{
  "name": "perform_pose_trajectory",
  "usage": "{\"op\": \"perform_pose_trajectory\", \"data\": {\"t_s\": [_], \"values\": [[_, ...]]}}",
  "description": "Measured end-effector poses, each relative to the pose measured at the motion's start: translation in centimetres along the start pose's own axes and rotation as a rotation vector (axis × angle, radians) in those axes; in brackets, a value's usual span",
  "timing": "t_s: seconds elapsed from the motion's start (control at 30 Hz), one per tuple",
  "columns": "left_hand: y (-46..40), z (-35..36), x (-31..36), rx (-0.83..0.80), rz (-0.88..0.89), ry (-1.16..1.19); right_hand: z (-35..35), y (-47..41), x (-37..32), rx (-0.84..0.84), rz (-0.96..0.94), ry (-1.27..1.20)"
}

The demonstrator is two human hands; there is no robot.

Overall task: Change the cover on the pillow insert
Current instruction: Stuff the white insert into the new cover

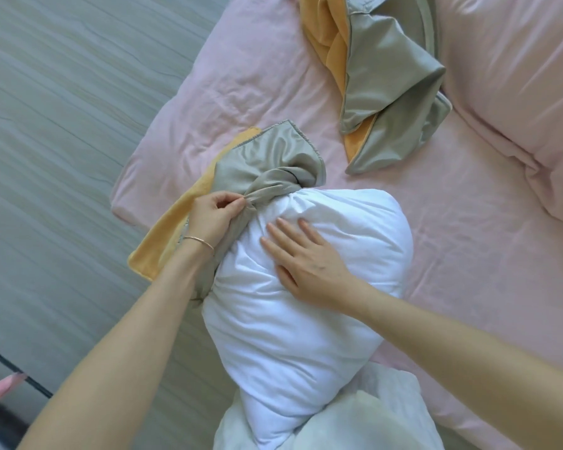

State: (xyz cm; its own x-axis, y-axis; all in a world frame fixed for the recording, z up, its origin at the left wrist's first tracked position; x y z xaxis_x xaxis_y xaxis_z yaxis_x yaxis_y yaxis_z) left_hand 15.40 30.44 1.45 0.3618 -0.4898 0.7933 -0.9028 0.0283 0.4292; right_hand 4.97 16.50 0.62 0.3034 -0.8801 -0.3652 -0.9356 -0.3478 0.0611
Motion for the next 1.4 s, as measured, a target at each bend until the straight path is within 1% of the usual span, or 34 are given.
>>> {"op": "perform_pose_trajectory", "data": {"t_s": [0.07, 0.1, 0.17, 0.23, 0.27, 0.3, 0.33, 0.37, 0.47, 0.5, 0.53, 0.57, 0.63, 0.67, 0.7, 0.73, 0.77, 0.8, 0.87, 0.9, 0.93, 0.97, 1.03, 1.1, 1.17, 1.2, 1.27, 1.33, 1.4], "values": [[0.2, -0.3, 0.2, -0.091, -0.120, 0.240, 1.2, -1.1, -0.6, -0.080, -0.016, 0.020], [0.4, -0.2, 0.5, -0.141, -0.162, 0.321, 1.6, -1.9, -0.6, -0.107, 0.020, 0.026], [1.3, 0.5, 0.6, -0.244, -0.232, 0.372, 2.1, -3.6, -0.1, -0.167, 0.081, 0.022], [2.7, 1.4, 0.1, -0.354, -0.317, 0.381, 2.8, -4.6, 1.0, -0.328, 0.130, 0.054], [3.3, 1.8, -0.4, -0.394, -0.356, 0.394, 2.9, -4.6, 1.5, -0.364, 0.126, 0.065], [3.6, 2.1, -1.1, -0.403, -0.373, 0.390, 2.9, -4.3, 1.9, -0.366, 0.111, 0.062], [3.6, 2.2, -1.8, -0.374, -0.333, 0.325, 2.8, -4.1, 2.3, -0.345, 0.112, 0.029], [3.2, 2.0, -2.3, -0.304, -0.243, 0.194, 2.6, -3.8, 2.7, -0.304, 0.102, 0.006], [2.6, 0.8, -2.3, 0.020, 0.190, -0.307, 1.5, -2.9, 2.9, -0.163, 0.012, -0.064], [3.0, 0.6, -2.1, 0.103, 0.332, -0.427, 0.8, -2.8, 2.5, -0.116, 0.002, -0.091], [3.7, 0.4, -2.2, 0.183, 0.437, -0.493, 0.2, -2.7, 2.0, -0.064, 0.014, -0.121], [4.6, 0.1, -2.5, 0.248, 0.484, -0.502, -0.5, -2.6, 1.3, -0.007, 0.044, -0.145], [6.6, -0.5, -3.6, 0.337, 0.490, -0.478, -0.9, -2.2, 0.0, 0.087, 0.143, -0.204], [7.6, -0.9, -4.5, 0.358, 0.487, -0.495, -0.9, -2.1, -0.7, 0.099, 0.223, -0.265], [8.5, -1.4, -5.5, 0.365, 0.480, -0.524, -0.9, -2.0, -1.1, 0.071, 0.326, -0.372], [9.3, -1.8, -6.5, 0.363, 0.462, -0.554, -0.8, -1.8, -1.5, 0.038, 0.442, -0.492], [9.9, -2.2, -7.4, 0.353, 0.425, -0.579, -0.6, -1.5, -1.9, -0.033, 0.530, -0.590], [10.3, -2.6, -8.1, 0.335, 0.373, -0.605, 0.1, -1.1, -2.4, -0.118, 0.565, -0.632], [10.7, -2.9, -9.0, 0.283, 0.286, -0.649, 0.7, -0.1, -4.3, -0.256, 0.486, -0.508], [10.6, -2.8, -9.2, 0.256, 0.259, -0.645, 0.9, 0.5, -5.6, -0.266, 0.394, -0.378], [10.5, -2.8, -9.1, 0.229, 0.234, -0.605, 1.2, 1.1, -6.7, -0.240, 0.332, -0.258], [10.1, -2.9, -9.0, 0.212, 0.212, -0.536, 1.7, 1.5, -7.6, -0.219, 0.312, -0.172], [9.0, -3.6, -8.2, 0.219, 0.173, -0.395, 2.7, 1.7, -8.3, -0.140, 0.339, -0.054], [8.0, -4.6, -6.8, 0.214, 0.175, -0.327, 3.0, 1.2, -7.5, -0.069, 0.429, 0.012], [7.2, -5.1, -5.4, 0.173, 0.201, -0.310, 2.9, 1.0, -5.9, -0.021, 0.509, 0.025], [6.8, -5.0, -4.8, 0.152, 0.205, -0.280, 2.8, 1.0, -5.1, -0.005, 0.528, -0.017], [6.4, -4.3, -3.4, 0.111, 0.212, -0.167, 2.0, 1.3, -3.7, 0.045, 0.496, -0.164], [6.3, -3.2, -1.4, 0.079, 0.239, -0.024, 0.4, 2.3, -2.6, 0.128, 0.429, -0.202], [6.2, -2.1, 1.0, 0.052, 0.264, 0.111, -2.3, 3.6, -1.3, 0.225, 0.427, -0.270]]}}
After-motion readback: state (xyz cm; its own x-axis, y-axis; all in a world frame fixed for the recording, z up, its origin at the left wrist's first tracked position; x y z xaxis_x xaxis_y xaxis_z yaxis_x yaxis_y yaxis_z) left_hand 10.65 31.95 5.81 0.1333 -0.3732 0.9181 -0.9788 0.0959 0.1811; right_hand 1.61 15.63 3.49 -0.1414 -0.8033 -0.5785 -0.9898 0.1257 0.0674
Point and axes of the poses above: each hand's wrist, its own y-axis away from the middle knuckle, its own z-axis out of the palm, x = y × z, the point moved 4 cm from there along -y, towards the middle knuckle, and after that the axes turned 4 degrees about z, right-handed, at the moved point
